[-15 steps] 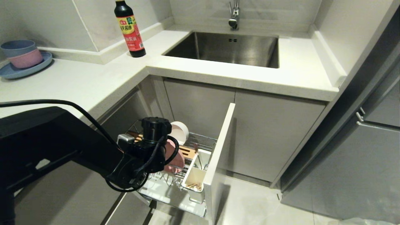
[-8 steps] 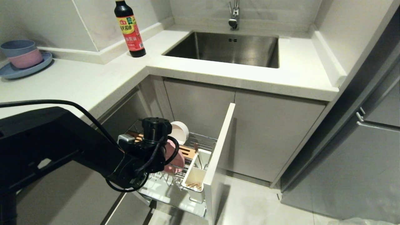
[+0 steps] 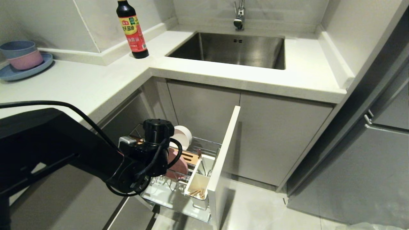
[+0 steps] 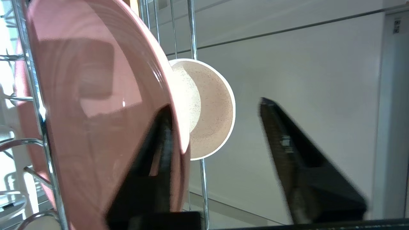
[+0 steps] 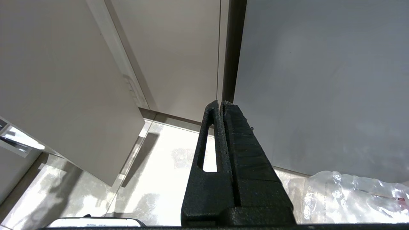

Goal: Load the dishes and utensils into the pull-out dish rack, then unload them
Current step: Pick up the plate and place it in the cupboard, then take the plate out of the cupboard

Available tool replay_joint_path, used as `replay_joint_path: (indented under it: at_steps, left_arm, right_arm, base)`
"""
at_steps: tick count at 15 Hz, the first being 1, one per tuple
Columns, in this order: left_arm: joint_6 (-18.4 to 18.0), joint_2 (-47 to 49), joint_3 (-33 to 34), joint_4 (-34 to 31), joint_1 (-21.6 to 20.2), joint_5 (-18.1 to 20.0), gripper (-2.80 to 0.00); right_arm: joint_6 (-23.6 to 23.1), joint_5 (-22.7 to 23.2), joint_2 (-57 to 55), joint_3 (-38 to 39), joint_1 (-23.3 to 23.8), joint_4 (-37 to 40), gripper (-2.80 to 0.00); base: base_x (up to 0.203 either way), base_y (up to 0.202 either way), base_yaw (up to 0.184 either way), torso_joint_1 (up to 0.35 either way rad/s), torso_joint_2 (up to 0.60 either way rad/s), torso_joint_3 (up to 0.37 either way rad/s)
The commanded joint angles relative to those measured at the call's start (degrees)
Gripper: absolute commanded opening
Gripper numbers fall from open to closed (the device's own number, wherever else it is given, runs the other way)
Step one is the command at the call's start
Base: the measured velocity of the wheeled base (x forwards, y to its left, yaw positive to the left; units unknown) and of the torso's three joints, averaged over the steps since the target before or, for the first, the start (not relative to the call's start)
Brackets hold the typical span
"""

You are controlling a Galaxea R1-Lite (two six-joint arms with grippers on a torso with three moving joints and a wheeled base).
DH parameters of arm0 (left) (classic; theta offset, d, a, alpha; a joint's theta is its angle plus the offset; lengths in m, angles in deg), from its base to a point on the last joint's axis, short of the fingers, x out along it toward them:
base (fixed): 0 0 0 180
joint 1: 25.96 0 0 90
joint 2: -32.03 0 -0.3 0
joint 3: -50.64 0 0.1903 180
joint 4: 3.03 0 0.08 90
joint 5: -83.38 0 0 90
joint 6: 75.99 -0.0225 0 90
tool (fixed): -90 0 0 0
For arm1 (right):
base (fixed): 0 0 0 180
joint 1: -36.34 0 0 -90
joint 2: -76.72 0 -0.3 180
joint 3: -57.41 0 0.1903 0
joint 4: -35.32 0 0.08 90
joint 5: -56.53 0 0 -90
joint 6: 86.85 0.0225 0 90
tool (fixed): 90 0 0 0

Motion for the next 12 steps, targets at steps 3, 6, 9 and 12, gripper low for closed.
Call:
replay_joint_path:
  at_steps: [3, 6, 9, 12]
  left_arm:
    - [0.6, -1.4, 0.3, -1.9, 0.1, -0.3, 0.0]
    - [0.6, -3.7, 0.3, -4.5, 0.3, -0.3, 0.0]
    - [0.5, -6.6, 0.3, -10.2, 0.9, -0.1, 0.0]
    - [0.7, -10.9, 0.1, -16.5, 1.9, -0.2, 0.0]
  right_arm:
    - [0.0, 0.1, 0.0, 0.0, 0.0, 0.0, -2.8]
    - [0.0, 0.0, 0.0, 0.0, 0.0, 0.0, -2.8]
    - [0.0, 0.0, 0.0, 0.1, 0.0, 0.0, -2.8]
    - [0.0, 0.0, 0.0, 0.1, 0.0, 0.0, -2.8]
  base:
    - [0.0, 0.0, 0.0, 0.0, 0.0, 0.0]
    - [0.0, 0.0, 0.0, 0.0, 0.0, 0.0]
    - [0.0, 0.0, 0.0, 0.0, 0.0, 0.0]
    - [0.0, 0.0, 0.0, 0.0, 0.0, 0.0]
